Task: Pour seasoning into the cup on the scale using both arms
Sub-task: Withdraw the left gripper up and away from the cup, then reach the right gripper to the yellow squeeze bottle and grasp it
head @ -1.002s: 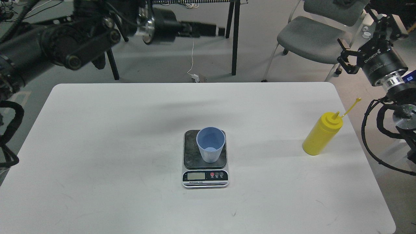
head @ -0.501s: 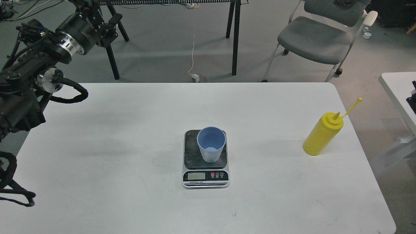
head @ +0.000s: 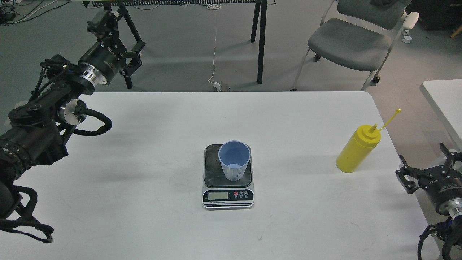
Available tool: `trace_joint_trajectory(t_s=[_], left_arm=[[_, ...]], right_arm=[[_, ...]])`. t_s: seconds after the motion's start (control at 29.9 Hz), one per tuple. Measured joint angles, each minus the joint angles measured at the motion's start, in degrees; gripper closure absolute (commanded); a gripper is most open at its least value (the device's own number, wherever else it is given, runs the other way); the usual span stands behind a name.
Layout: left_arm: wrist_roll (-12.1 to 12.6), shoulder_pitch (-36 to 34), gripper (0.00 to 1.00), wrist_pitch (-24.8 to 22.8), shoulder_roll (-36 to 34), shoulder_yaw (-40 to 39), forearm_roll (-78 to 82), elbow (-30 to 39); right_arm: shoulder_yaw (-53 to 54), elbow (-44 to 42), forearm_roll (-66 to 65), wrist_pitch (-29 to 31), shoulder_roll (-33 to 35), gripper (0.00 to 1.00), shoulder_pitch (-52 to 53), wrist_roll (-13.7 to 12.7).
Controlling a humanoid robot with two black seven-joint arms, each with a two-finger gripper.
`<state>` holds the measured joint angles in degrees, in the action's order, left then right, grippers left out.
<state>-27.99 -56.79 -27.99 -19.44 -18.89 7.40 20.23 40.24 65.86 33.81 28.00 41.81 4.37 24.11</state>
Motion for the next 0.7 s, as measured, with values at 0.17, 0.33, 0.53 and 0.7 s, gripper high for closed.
trace_joint_trajectory(t_s=[0.17,0.33,0.53,0.7], left_arm=[[0.00,0.61,0.01,-0.01,0.68,0.12,0.21,-0.60],[0.00,0.78,0.01,0.00,0.70,0.23,0.37,-0.63],[-0.01,0.89,0.01,-0.01,0.51,0.38,0.50,-0.80],[-0.01,1.16,0.01,0.00,0.55,0.43,0.59,-1.38]], right_arm=[[0.01,-0.04,-4.75,0.00,-6.20,0.00,-0.04,0.00],[0.46,-0.76,-7.72,0.00,-11.12,0.00,-0.05,0.09],[1.02,-3.49,-8.49,0.00,-13.62,0.00,0.74,0.14],[2.46,-5.88,-9.02,0.00,-15.07,0.00,1.38,0.16]])
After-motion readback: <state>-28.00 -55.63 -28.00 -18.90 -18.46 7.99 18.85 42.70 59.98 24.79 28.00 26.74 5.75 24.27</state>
